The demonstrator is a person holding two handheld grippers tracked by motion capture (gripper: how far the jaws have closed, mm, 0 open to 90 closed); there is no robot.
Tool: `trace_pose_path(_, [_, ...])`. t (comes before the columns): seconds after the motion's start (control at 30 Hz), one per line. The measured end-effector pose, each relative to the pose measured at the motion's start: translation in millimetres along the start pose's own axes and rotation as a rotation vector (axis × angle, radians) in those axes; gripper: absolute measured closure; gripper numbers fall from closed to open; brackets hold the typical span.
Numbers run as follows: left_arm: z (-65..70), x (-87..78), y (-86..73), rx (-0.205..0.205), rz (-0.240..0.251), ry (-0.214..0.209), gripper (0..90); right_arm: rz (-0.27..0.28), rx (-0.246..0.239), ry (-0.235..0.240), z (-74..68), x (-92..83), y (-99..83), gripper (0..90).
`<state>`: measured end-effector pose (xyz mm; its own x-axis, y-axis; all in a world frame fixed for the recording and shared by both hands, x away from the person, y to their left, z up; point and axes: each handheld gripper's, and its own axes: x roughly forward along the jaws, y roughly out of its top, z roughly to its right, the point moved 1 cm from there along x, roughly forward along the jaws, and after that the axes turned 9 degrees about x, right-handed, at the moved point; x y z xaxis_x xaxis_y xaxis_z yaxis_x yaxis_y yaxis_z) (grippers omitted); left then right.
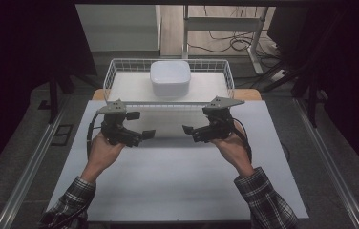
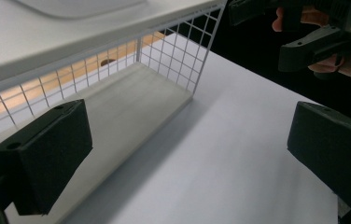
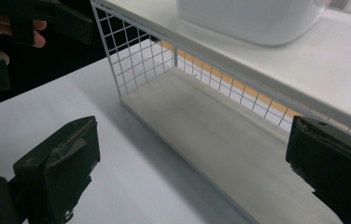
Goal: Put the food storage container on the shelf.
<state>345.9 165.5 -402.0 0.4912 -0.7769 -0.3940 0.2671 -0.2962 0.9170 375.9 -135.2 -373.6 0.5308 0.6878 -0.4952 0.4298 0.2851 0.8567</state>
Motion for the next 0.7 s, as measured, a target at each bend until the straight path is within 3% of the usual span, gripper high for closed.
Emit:
trace_pose_path(0.37, [18.8, 5.5, -25.0, 0.013, -0.003, -0.012, 0.8, 0.002, -0.012, 0.005, -3.8, -3.1, -26.9, 1.4])
trace_pose_path(0.7, [32.7, 10.9, -54.4, 0.013, -0.029, -0.005, 2.0, -0.005, 0.013, 0.011, -0.7, -3.7, -53.2, 1.0])
